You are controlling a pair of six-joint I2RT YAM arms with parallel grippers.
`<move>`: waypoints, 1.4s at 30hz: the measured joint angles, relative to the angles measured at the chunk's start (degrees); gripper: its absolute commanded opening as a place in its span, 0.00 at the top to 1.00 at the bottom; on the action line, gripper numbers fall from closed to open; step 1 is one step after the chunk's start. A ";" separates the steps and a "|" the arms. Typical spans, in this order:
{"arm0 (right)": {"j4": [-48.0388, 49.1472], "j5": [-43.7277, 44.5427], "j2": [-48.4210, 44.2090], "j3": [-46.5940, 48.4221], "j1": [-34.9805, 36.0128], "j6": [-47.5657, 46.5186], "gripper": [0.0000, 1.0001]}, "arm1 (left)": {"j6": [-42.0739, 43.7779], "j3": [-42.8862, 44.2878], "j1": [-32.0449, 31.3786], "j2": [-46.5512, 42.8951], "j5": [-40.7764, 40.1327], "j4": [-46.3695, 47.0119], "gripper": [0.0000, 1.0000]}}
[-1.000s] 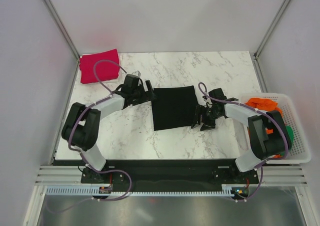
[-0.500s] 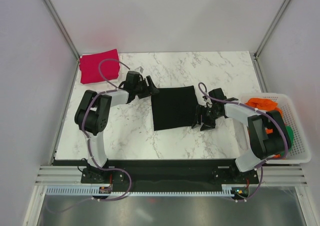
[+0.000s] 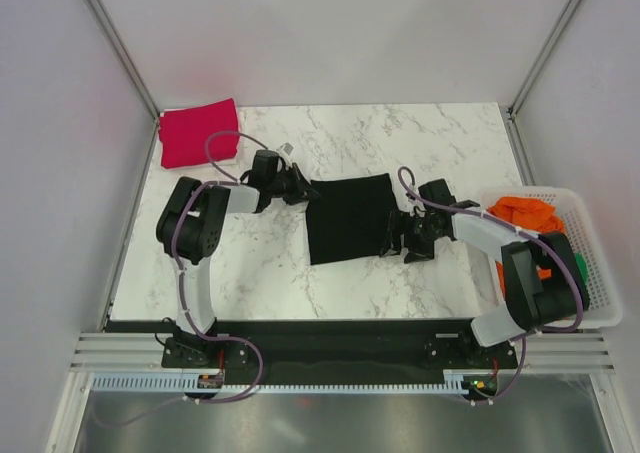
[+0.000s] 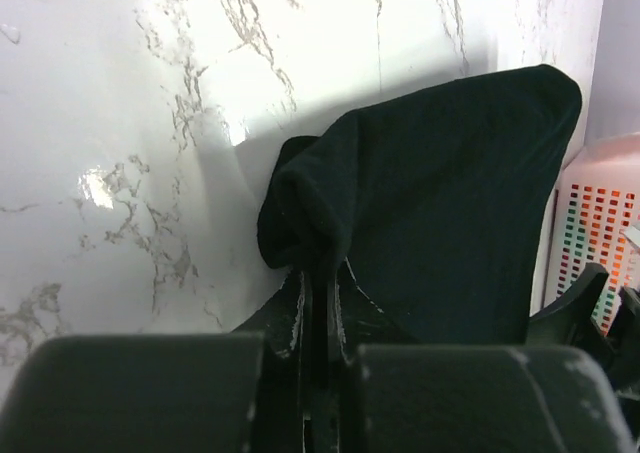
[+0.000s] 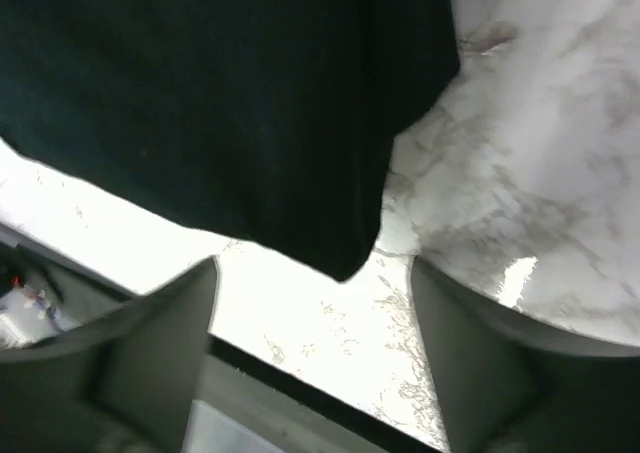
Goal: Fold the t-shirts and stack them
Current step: Neatly place the folded tshirt to the corner
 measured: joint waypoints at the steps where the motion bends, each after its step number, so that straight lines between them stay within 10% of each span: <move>1: 0.07 0.09 -1.62 -0.48 0.13 -0.09 0.03 | 0.44 0.98 0.31 -0.26 0.17 -2.54 0.98; 17: 0.74 -1.25 -22.71 -10.16 0.22 1.20 0.02 | 20.61 26.80 7.17 -7.26 -16.85 -44.06 0.98; 42: 0.81 -5.05 -24.63 -10.62 0.22 1.31 0.02 | 35.41 48.68 16.02 -14.51 -28.41 -53.22 0.98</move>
